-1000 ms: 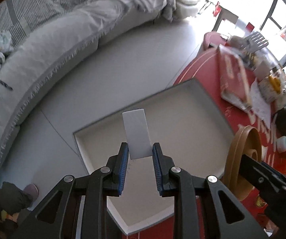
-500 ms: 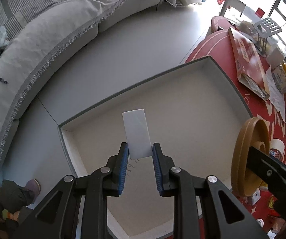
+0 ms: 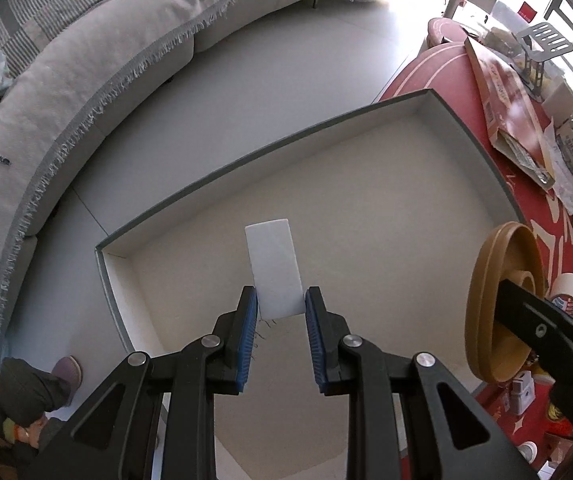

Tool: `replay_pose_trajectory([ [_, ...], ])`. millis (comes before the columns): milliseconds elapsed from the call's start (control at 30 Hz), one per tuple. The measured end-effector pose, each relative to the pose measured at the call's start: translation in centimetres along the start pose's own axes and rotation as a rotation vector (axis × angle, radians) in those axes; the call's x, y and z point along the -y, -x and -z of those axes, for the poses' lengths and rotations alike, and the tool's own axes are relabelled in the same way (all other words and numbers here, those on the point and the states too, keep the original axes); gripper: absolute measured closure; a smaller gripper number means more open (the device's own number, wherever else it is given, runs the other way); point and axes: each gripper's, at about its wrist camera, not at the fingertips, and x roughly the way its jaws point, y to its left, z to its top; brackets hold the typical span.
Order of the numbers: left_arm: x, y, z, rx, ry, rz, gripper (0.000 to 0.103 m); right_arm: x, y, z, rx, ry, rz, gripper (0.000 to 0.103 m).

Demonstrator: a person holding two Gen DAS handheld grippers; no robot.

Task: Organize rigid objects
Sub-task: 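Carry the brown ring and white card into the grey box and release both, then withdraw both open tools from the box back toward the mat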

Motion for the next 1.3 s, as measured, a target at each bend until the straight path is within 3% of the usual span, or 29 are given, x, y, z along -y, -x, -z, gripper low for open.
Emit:
replay_pose_trajectory([
  [367, 0.6, -1.0, 0.3, -0.004, -0.016, -0.006, 0.077, -0.2, -0.6, -0.5, 0.010, 0.035, 0.062, 0.041],
  [467, 0.6, -1.3, 0.4, -0.006, -0.022, -0.003, 0.073, -0.3, -1.0, -0.7, 0.008, 0.037, 0.074, 0.040],
  [500, 0.6, -1.3, 0.5, -0.001, -0.030, -0.007, 0.068, -0.3, -1.2, -0.7, 0.007, 0.036, 0.074, 0.040],
  [567, 0.7, -1.2, 0.6, 0.011, -0.037, -0.021, 0.024, -0.2, -1.4, -0.6, 0.000, 0.028, 0.066, 0.040],
  [600, 0.6, -0.9, 0.8, 0.034, -0.036, -0.029, 0.019, 0.0, -1.5, -0.6, -0.001, 0.018, 0.063, 0.036],
  [667, 0.4, -0.4, 1.0, 0.062, -0.041, -0.041, 0.018, 0.3, -1.4, -0.5, 0.001, -0.002, 0.063, 0.018],
  [800, 0.7, -0.1, 1.3, 0.054, -0.072, -0.052, 0.000, 0.4, -0.4, -0.1, 0.028, 0.002, 0.067, 0.017],
  [833, 0.6, 0.1, 1.5, 0.061, -0.069, -0.057, 0.000, 0.3, -0.1, -0.1, 0.031, 0.007, 0.070, 0.017],
  [867, 0.5, 0.3, 1.6, 0.064, -0.065, -0.056, 0.000, 0.2, 0.2, 0.0, 0.037, 0.014, 0.070, 0.005],
  [900, 0.3, 0.5, 1.6, 0.063, -0.062, -0.052, 0.000, 0.1, 0.6, 0.2, 0.050, 0.021, 0.072, 0.000],
  [1133, 0.1, 2.1, 2.3, 0.080, -0.054, -0.043, 0.000, 0.2, 2.0, 1.8, 0.056, 0.007, 0.017, 0.000],
  [1300, 0.1, 3.1, 2.9, 0.087, -0.048, -0.042, 0.000, -0.2, 2.7, 2.3, 0.057, 0.015, 0.032, 0.000],
])
